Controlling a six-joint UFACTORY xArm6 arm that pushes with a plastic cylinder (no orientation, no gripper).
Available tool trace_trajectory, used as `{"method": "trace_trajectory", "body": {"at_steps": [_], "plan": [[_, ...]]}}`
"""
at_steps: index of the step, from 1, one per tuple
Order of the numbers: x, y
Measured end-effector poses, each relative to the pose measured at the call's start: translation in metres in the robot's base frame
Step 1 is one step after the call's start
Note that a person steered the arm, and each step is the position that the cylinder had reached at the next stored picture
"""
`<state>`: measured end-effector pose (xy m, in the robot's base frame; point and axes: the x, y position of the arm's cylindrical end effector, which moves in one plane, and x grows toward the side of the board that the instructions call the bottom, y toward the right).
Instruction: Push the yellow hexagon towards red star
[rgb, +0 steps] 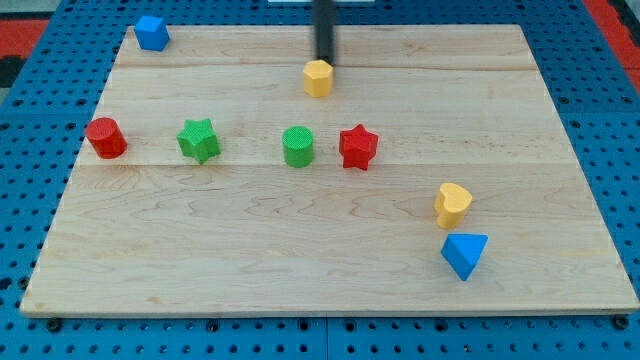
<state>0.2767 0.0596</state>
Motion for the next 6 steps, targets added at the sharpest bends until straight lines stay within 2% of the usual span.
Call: {"method": "trace_trajectory", "body": {"at_steps": [1,2,3,4,5,6], "plan": [[0.019,0.021],[-0.035,-0.026],[-0.004,-0.074],[0.04,-0.03],[0.035,-0.017],[0.019,-0.071]]}}
